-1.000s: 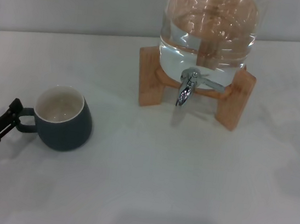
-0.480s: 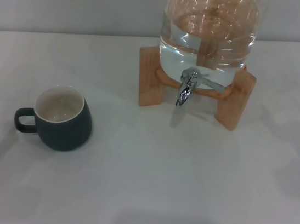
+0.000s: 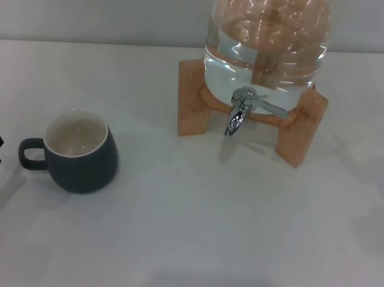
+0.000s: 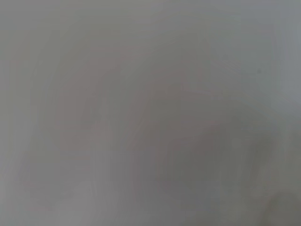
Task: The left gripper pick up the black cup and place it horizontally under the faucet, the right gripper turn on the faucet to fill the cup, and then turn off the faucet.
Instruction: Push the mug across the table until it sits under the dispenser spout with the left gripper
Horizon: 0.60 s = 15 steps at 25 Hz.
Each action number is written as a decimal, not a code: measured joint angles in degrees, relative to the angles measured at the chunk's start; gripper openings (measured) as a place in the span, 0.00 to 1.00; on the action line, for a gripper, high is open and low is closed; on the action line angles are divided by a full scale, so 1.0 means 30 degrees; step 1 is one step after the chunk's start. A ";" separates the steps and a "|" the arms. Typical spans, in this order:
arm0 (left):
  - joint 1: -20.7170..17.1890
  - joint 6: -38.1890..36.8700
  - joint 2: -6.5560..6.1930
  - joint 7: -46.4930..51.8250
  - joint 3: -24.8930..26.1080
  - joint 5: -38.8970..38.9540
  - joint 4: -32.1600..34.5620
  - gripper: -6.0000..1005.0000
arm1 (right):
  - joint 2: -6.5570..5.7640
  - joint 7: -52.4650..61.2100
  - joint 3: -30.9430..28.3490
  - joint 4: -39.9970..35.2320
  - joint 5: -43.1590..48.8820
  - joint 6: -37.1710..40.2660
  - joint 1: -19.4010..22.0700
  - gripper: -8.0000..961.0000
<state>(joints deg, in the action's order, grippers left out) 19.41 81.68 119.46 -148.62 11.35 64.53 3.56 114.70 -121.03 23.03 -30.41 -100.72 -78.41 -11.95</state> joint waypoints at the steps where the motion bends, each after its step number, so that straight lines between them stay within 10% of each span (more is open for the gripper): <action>1: -0.0010 -0.0096 0.0007 0.0001 -0.0007 -0.0026 -0.0024 0.86 | 0.0000 -0.0001 0.0000 0.0000 0.0001 -0.0007 0.0001 0.89; 15: -0.0176 -0.0772 0.0024 -0.0574 -0.0021 -0.0043 -0.0666 0.86 | 0.0000 0.0000 0.0000 -0.0028 0.0002 -0.0053 0.0119 0.89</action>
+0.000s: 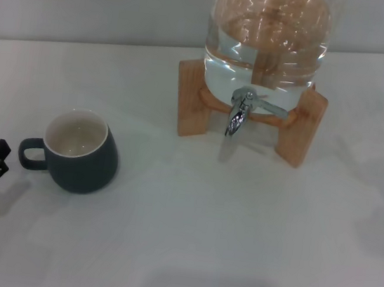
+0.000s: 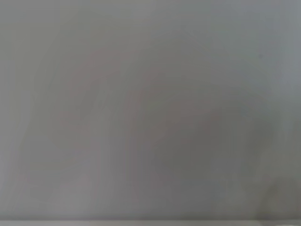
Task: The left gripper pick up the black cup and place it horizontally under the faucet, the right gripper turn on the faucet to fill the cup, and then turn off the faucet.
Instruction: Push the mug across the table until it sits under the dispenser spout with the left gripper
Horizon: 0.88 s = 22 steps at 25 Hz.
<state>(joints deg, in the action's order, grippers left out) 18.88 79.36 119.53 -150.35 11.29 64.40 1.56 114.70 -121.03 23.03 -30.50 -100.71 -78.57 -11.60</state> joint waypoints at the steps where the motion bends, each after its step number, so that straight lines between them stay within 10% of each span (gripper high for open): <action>1: 0.0005 -0.0119 0.0000 -0.0027 -0.0006 -0.0002 -0.0093 0.86 | 0.0001 0.0000 0.0000 -0.0001 0.0000 -0.0001 0.0001 0.89; 22: 0.0760 -0.2605 -0.0031 -0.0481 -0.0045 -0.0284 -0.0813 0.86 | -0.0001 -0.0030 0.0000 -0.0009 -0.0162 0.0039 -0.0148 0.89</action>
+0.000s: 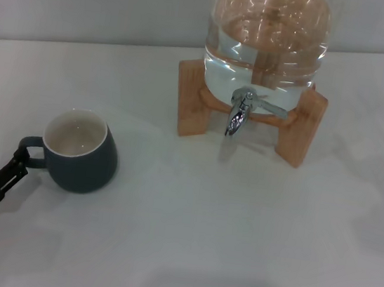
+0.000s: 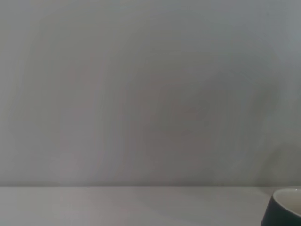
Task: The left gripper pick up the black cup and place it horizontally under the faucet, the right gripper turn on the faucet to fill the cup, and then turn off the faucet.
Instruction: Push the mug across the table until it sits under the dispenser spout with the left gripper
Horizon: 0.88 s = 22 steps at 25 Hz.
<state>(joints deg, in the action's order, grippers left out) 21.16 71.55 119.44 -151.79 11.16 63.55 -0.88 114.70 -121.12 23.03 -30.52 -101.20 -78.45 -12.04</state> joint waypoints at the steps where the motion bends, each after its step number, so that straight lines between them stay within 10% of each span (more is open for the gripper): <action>1: 0.0045 -0.0009 0.0000 0.0000 0.0001 -0.0003 0.0000 0.86 | 0.0001 0.0000 0.0000 -0.0010 -0.0004 0.0001 -0.0005 0.89; 22: 0.0179 -0.0469 0.0030 0.0000 0.0001 -0.0180 -0.0101 0.86 | 0.0001 0.0001 0.0000 -0.0143 -0.0017 0.0144 -0.0017 0.89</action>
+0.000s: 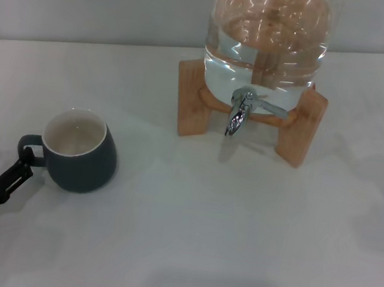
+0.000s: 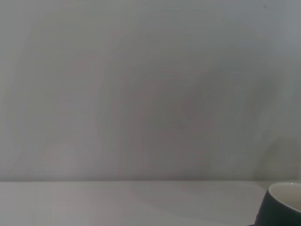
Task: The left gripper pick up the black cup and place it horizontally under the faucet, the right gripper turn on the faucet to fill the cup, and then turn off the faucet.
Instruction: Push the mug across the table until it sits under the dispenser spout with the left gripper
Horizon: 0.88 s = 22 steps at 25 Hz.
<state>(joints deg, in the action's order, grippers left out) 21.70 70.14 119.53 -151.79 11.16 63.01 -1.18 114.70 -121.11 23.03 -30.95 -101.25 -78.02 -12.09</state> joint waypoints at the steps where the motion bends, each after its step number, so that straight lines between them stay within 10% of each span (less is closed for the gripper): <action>1: -0.0022 -0.0013 0.0001 0.0000 0.0000 0.0000 -0.0001 0.86 | -0.0001 0.0001 0.0000 0.0000 0.0001 0.0000 0.0007 0.89; 22: -0.0001 -0.0871 -0.0018 0.0137 0.0148 0.0112 -0.0165 0.86 | -0.0001 -0.0017 -0.0030 0.0005 0.0002 -0.0010 0.0135 0.89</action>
<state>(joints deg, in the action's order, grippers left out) 21.69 67.53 119.48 -151.38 11.60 63.35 -1.67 114.69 -121.17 22.94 -30.94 -101.24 -78.05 -11.69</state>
